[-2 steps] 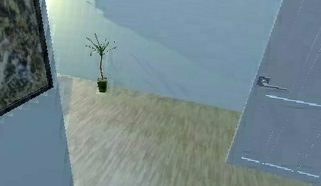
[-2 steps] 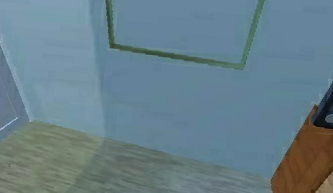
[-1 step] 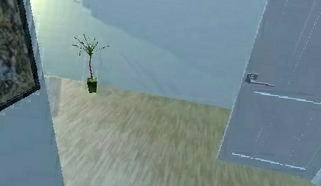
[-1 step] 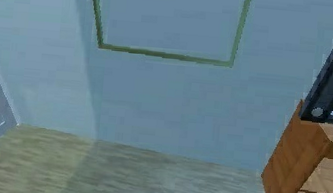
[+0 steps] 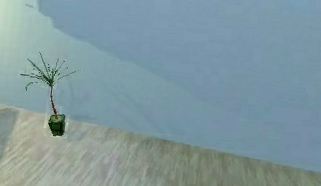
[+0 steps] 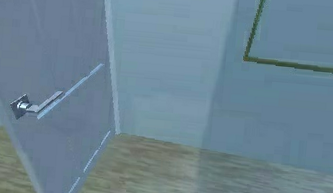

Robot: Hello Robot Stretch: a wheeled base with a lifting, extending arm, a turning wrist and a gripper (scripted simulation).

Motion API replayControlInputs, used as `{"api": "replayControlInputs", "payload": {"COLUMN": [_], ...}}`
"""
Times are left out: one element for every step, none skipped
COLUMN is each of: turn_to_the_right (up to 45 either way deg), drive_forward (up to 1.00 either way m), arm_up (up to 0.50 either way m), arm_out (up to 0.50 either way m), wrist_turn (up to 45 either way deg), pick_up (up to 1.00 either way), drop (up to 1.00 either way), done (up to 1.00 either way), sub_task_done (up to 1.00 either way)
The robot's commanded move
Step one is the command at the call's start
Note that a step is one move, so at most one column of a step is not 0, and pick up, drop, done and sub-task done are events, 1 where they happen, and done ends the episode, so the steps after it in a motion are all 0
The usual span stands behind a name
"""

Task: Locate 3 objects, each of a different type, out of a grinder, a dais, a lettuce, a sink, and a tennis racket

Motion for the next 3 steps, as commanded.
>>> {"api": "replayControlInputs", "payload": {"turn_to_the_right": [6.0,0.0,21.0], "drive_forward": [0.0,0.2,0.0], "arm_up": [0.0,0.0,0.0], "arm_out": [0.0,0.0,0.0], "wrist_turn": [0.0,0.0,0.0], "pick_up": [0.0,0.0,0.0], "drop": [0.0,0.0,0.0], "done": [0.0,0.0,0.0], "sub_task_done": [0.0,0.0,0.0]}}
